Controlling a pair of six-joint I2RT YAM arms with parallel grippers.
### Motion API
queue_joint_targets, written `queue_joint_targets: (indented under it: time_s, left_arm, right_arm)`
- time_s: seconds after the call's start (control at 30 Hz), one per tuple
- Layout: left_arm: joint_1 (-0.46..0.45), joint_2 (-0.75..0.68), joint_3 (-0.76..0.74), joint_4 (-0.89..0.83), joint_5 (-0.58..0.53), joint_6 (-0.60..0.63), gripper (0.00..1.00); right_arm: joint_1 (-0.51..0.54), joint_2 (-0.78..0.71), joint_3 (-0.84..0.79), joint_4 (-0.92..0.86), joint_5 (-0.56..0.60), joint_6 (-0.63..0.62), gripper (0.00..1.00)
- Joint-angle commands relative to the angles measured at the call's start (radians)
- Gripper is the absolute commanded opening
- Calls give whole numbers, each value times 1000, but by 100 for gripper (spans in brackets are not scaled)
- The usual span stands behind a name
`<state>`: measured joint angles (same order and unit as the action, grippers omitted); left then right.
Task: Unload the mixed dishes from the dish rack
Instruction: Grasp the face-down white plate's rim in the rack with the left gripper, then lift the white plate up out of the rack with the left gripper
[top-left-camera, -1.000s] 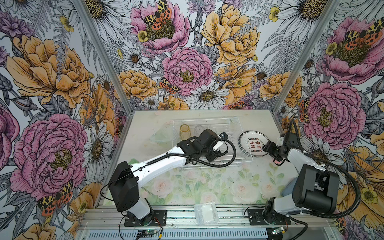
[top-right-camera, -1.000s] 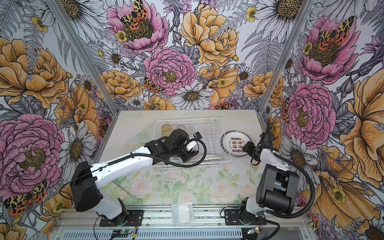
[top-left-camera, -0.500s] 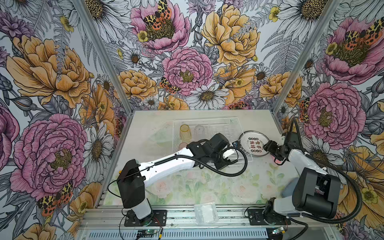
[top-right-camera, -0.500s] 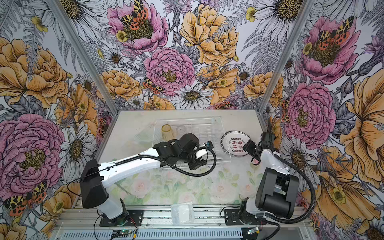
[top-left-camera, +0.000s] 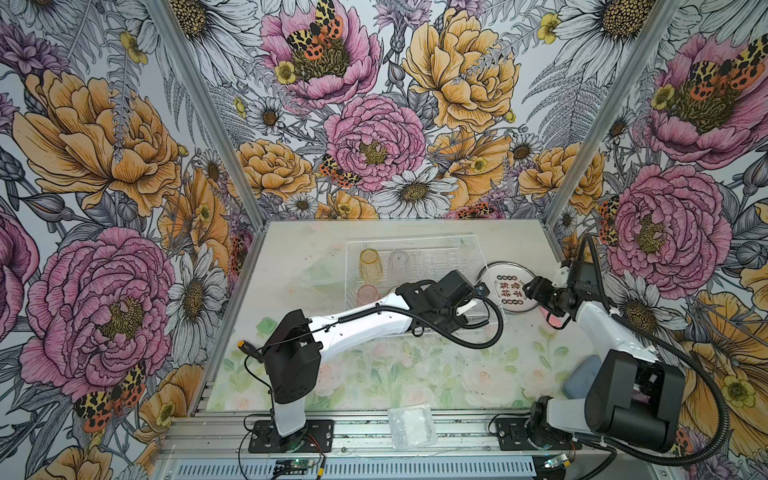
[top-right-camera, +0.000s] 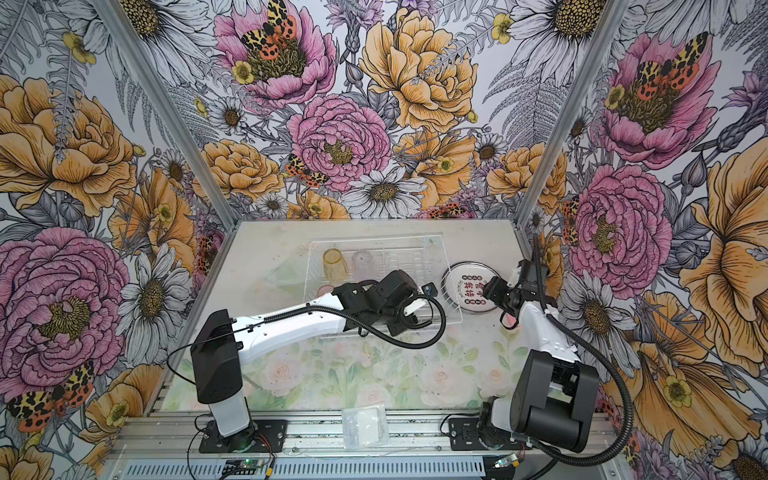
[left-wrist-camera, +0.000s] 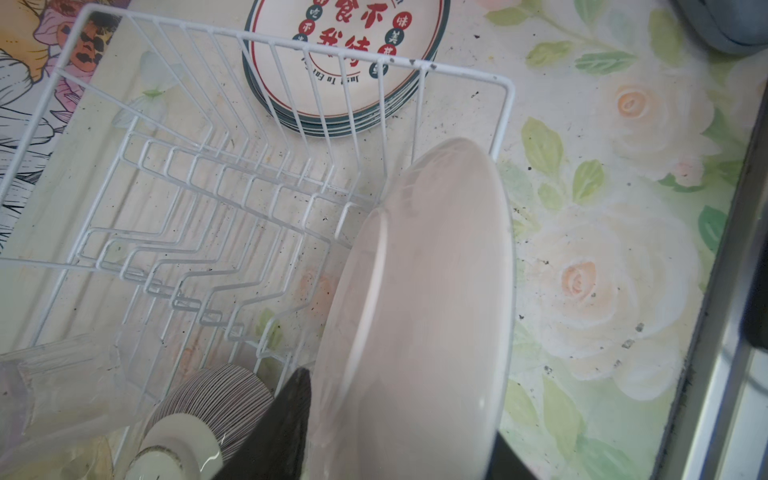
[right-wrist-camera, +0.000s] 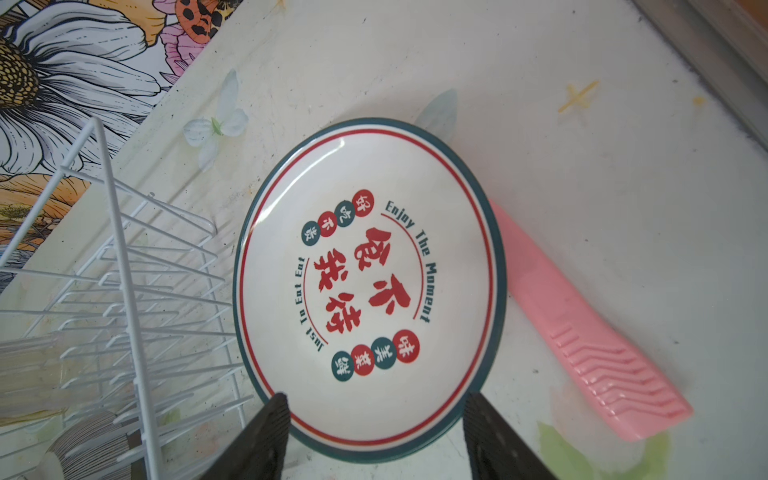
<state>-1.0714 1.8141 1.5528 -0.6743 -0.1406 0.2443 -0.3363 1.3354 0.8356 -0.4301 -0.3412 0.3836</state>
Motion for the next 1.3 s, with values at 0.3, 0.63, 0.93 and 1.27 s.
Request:
queue_joint_targets:
  time_s: [0.3,0.63,0.93,1.27]
  left_arm:
    - [-7,51,43,21,-227,2,34]
    - [-12,39,25,59,-323,9,21]
    - [-13,-19,-12,86,-311,15,5]
    - [-11,-107,-53,83,-272,20,5]
  right_arm:
    - [20,-25,29,1,-18,6,68]
    - [29,-34,26,2,-16,5,68]
    - [37,-51,23,1,-14,6,68]
    - [43,-78,24,1,-24,9,68]
